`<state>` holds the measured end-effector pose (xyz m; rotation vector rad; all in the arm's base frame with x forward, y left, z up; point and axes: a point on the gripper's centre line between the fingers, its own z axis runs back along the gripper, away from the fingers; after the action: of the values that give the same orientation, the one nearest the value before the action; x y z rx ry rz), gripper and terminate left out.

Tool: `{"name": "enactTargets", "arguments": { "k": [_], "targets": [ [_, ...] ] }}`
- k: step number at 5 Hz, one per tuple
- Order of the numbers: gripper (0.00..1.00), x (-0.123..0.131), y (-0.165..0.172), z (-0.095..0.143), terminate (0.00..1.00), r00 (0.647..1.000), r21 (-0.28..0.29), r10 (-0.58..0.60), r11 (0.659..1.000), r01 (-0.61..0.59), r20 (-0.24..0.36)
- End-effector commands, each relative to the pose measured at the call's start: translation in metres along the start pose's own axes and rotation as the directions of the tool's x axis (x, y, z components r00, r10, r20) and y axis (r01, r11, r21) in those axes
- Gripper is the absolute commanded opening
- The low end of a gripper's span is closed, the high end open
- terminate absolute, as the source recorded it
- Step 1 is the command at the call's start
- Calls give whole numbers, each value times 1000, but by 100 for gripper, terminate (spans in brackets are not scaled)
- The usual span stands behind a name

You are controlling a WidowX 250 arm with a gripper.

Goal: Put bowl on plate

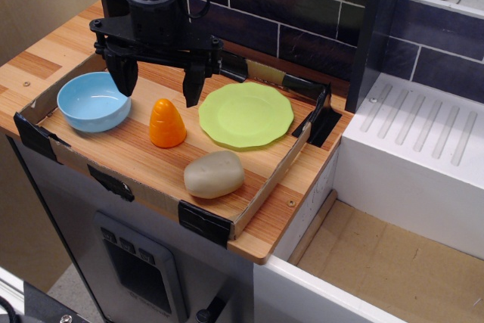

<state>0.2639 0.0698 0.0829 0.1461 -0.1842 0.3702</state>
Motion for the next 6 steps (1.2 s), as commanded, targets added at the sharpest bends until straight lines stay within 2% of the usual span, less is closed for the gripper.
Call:
{"name": "enactTargets", "arguments": {
  "k": [1,2,3,4,5,6],
  "targets": [
    [100,0,0,0,0,1000,0,0,1000,0,0],
    [100,17,15,11,0,999,-53,47,997,-48,-11],
    [100,47,35,12,0,983,-48,183,982,-182,24],
    [100,71,48,-3,0,945,2,326,945,-326,3],
    [100,83,51,-34,0,918,47,397,917,-395,-20],
    [100,77,50,-56,0,911,65,411,910,-410,-13]
  ]
}}
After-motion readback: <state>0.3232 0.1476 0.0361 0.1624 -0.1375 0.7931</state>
